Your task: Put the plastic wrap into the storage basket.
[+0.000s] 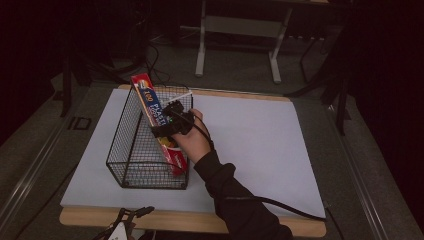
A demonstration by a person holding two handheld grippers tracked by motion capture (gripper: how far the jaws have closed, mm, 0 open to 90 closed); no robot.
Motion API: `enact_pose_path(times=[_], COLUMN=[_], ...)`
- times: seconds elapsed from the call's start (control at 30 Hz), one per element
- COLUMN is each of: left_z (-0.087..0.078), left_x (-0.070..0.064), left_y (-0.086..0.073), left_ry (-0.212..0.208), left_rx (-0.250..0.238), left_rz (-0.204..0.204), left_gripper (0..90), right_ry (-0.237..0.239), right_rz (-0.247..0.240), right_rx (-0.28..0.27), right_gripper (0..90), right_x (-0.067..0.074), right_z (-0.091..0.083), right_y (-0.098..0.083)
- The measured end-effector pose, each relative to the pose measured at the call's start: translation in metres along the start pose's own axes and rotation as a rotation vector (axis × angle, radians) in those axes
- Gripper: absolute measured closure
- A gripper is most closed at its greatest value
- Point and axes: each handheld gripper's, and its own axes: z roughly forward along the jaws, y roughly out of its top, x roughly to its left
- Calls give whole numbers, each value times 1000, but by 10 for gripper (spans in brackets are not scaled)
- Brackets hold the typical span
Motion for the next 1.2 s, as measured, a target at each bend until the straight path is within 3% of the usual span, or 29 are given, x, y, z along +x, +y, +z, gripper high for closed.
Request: enact_pose_path(times=[0.03, 0.27, 0.3, 0.4, 0.6, 0.63, 0.67, 1.1, 1.2], left_z=[0, 0, -1, 1, 1, 1, 1, 2, 2], left_x=[0, 0, 1, 0, 0, 1, 1, 0, 1], left_y=[0, 0, 0, -1, -1, -1, -1, -2, -2], left_ry=[0, 6, 8, 6, 5, 5, 6, 5, 5], left_rx=[1, 2, 1, 6, 9, 9, 11, 15, 16], left_rz=[1, -2, -5, -6, -7, -7, -8, -9, -10], left_gripper=[1, 1, 1, 1, 1, 1, 1, 1, 1], right_ry=[11, 27, 18, 27, -2, -2, -33, -44, -42], right_rz=[-7, -27, -35, -30, -52, -52, -58, -28, -53], right_rx=[-15, -37, -51, -61, -55, -55, -77, -69, -85], right_gripper=[141, 142, 142, 142, 126, 126, 125, 126, 129], right_x=[-2, -12, -18, -24, -42, -42, -48, -81, -89], right_z=[-10, -31, -42, -50, -68, -68, -72, -85, -89], right_y=[-4, -16, -24, -31, -55, -55, -63, -112, -128])
